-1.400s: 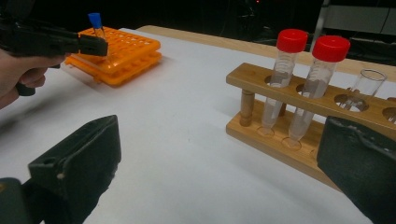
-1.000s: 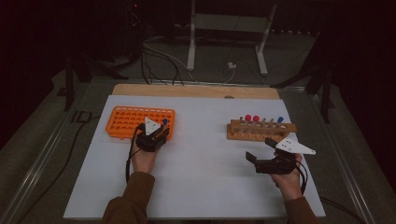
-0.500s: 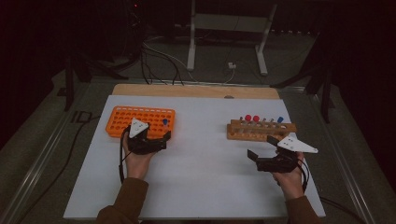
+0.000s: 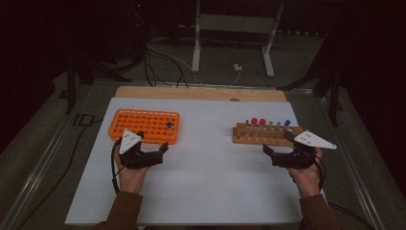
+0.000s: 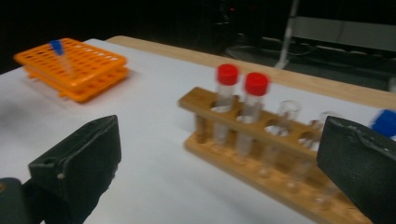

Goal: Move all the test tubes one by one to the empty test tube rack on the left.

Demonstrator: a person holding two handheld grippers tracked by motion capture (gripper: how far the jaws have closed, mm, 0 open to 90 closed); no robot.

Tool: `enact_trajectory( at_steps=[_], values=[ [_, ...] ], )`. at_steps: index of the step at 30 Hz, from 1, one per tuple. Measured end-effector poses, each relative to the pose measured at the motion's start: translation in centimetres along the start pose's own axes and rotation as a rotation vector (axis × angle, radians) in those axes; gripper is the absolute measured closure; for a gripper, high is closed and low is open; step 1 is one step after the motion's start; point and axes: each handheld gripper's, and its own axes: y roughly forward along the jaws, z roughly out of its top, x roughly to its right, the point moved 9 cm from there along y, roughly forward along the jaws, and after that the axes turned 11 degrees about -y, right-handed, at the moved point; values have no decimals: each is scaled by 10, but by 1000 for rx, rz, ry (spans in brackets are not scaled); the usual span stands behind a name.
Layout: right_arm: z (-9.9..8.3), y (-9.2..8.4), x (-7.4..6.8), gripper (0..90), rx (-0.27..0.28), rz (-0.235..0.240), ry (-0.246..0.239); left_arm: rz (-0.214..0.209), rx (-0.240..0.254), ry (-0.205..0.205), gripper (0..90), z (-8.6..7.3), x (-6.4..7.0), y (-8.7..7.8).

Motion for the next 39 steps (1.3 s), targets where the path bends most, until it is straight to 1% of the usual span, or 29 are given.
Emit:
enact_trajectory(
  at_steps=[1, 2, 3, 4, 5, 6, 7, 8, 11, 14, 17, 18, 20, 21, 23, 24, 25, 27, 31, 32, 35, 39],
  values=[
    [1, 0, 4, 23, 1, -8, 1, -1, 1, 3, 3, -1, 1, -3],
    [2, 1, 11, 24, -9, -23, 7, -1, 5, 7, 3, -1, 1, -6],
    [2, 1, 11, 24, -9, -23, 7, -2, 7, 7, 3, -2, 1, -9],
    [2, 1, 15, 25, -13, -31, 8, -5, 10, 4, 3, -3, 1, -12],
    [2, 2, 23, 35, -22, -47, 17, -6, 16, 0, 3, -3, 1, -15],
    [3, 2, 27, 42, -26, -59, 19, -8, 24, -11, 3, -3, 1, -17],
    [3, 2, 27, 42, -26, -59, 19, -9, 26, -17, 3, -4, 0, -19],
    [4, 2, 31, 60, -24, -72, 22, -8, 27, -18, 3, -4, 0, -20],
    [5, 2, 44, 77, -22, -107, 40, -4, 25, -15, 3, -5, 0, -21],
    [5, 3, 57, 131, -26, -141, 59, -2, 26, -24, 3, -6, -1, -21],
    [6, 4, 70, 178, -30, -187, 50, 1, 20, -16, 3, -8, -1, -21],
    [5, 5, 74, 200, -35, -189, 51, 2, 19, -18, 3, -9, -1, -20],
    [3, 8, 81, 265, -45, -200, 63, 3, 16, -12, 3, -10, 1, -19],
    [1, 10, 84, 326, -50, -203, 68, 0, 13, -12, 3, -10, 2, -18],
    [-2, 14, 89, 417, -65, -208, 75, -2, 6, -5, 3, -12, 3, -17],
    [-4, 16, 90, 477, -72, -208, 79, -1, 3, 0, 3, -12, 4, -16],
    [-6, 18, 91, 509, -77, -205, 81, -1, 0, 3, 3, -13, 4, -15],
    [-9, 22, 94, 555, -88, -214, 90, -2, -1, 2, 3, -14, 5, -15],
    [-14, 29, 97, 599, -106, -220, 96, -1, -1, 4, 3, -14, 5, -15],
    [-17, 32, 98, 631, -119, -226, 97, 1, -5, 7, 3, -14, 4, -15],
    [-20, 35, 99, 657, -131, -230, 104, 2, -5, 8, 3, -15, 4, -15],
    [-27, 40, 100, 739, -149, -234, 114, 2, -5, 11, 3, -15, 5, -14]
  ],
)
